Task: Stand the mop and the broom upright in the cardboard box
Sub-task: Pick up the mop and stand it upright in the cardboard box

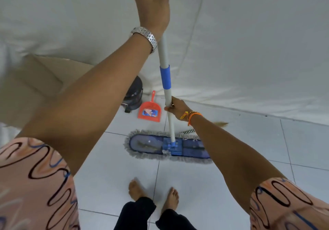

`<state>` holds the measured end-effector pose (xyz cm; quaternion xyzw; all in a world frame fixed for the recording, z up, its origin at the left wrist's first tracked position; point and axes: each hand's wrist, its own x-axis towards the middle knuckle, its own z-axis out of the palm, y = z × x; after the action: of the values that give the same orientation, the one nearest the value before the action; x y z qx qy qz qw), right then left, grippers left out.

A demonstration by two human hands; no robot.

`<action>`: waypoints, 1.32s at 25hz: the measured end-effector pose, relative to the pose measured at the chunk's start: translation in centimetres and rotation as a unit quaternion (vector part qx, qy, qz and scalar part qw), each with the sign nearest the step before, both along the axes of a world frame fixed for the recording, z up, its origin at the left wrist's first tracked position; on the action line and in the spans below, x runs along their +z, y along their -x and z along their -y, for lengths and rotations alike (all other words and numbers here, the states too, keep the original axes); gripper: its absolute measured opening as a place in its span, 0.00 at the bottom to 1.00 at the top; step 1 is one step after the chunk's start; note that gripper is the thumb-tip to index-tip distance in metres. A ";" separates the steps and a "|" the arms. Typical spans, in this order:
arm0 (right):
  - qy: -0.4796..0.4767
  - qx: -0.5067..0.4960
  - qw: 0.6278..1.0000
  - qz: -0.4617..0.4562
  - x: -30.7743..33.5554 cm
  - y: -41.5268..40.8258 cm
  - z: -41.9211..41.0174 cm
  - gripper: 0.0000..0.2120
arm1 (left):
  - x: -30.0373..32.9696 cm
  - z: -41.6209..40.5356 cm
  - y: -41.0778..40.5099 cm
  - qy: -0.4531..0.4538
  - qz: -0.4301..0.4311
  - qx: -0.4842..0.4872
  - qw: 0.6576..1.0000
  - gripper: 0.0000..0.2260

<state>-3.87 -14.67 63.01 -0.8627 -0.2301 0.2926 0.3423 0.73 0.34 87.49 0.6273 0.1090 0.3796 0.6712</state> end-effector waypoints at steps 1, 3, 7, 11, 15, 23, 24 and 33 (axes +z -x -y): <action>-0.007 0.007 1.000 -0.001 0.3 0.8 -1.9 0.14 | 0.1 -1.0 1.4 0.001 0.009 -0.032 0.999 0.09; -0.017 0.005 1.000 -0.006 0.7 2.0 -5.5 0.15 | 2.7 -2.7 3.7 -0.032 -0.015 -0.031 0.999 0.11; -0.042 0.016 0.999 -0.008 1.4 4.9 -15.2 0.09 | 4.2 -10.5 8.5 -0.098 -0.023 -0.085 0.991 0.17; -0.040 0.028 0.998 -0.028 1.0 7.5 -25.5 0.07 | 4.4 -20.2 12.1 -0.115 -0.020 -0.107 0.987 0.16; -0.038 0.027 0.999 -0.026 2.6 9.8 -35.5 0.14 | 4.6 -29.8 14.3 -0.096 -0.031 -0.115 0.988 0.15; -0.040 0.030 0.998 -0.023 2.7 11.7 -49.6 0.16 | 4.2 -43.4 15.9 -0.099 -0.032 -0.104 0.989 0.17; -0.037 0.037 0.998 -0.023 2.5 11.7 -51.3 0.15 | 4.0 -45.2 16.0 -0.100 -0.034 -0.109 0.988 0.17; -0.037 0.082 0.996 -0.016 -2.6 5.5 -66.6 0.10 | 1.5 -61.2 9.4 -0.093 -0.118 -0.262 0.953 0.20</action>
<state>-9.36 51.88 60.40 -0.8229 -0.3054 0.3248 0.3523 -8.62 61.52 88.96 0.7342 -0.0167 0.1217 0.6678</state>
